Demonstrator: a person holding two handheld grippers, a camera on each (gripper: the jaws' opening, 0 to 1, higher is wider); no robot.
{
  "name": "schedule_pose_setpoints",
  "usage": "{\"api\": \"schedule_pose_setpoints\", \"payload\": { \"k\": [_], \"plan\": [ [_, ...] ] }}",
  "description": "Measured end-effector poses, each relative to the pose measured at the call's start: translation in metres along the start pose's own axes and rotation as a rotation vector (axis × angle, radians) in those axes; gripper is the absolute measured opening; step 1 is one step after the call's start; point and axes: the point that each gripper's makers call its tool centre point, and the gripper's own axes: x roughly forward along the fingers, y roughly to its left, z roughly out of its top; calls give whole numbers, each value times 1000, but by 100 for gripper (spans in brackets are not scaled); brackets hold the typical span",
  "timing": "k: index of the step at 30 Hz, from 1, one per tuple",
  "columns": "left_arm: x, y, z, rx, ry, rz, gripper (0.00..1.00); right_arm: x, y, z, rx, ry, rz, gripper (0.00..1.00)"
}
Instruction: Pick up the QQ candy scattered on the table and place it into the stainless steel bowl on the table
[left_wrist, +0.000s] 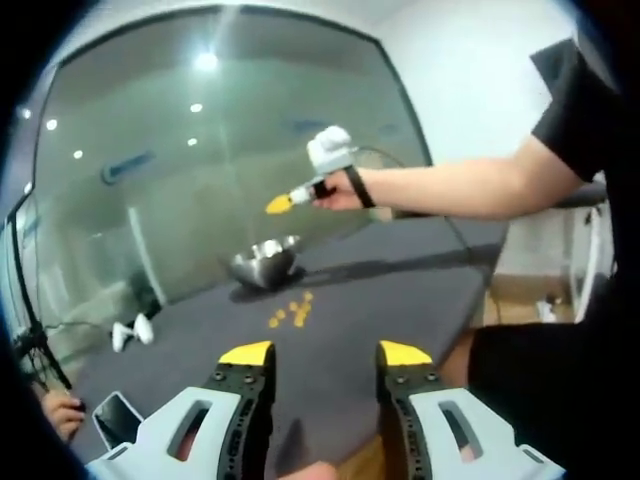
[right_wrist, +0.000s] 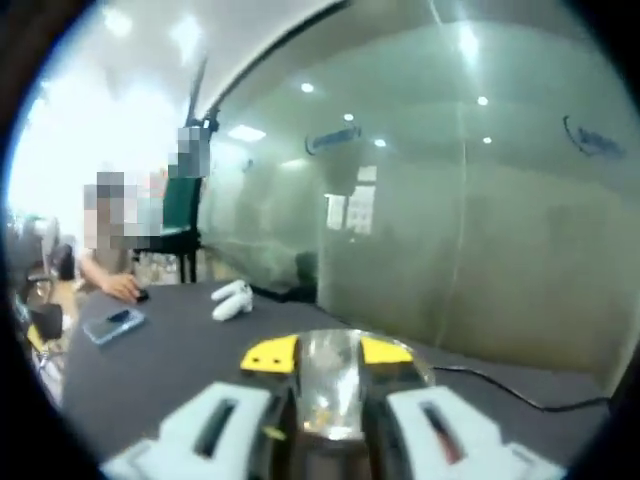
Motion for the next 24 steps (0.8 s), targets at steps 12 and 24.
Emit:
{"api": "schedule_pose_setpoints", "payload": {
  "k": [12, 24],
  "plan": [
    [7, -4, -1, 20, 5, -2, 43, -77, 38, -5, 4, -75, 83, 23],
    [8, -4, 2, 14, -13, 1, 43, -125, 65, -59, 16, 18, 114, 24]
  ]
}}
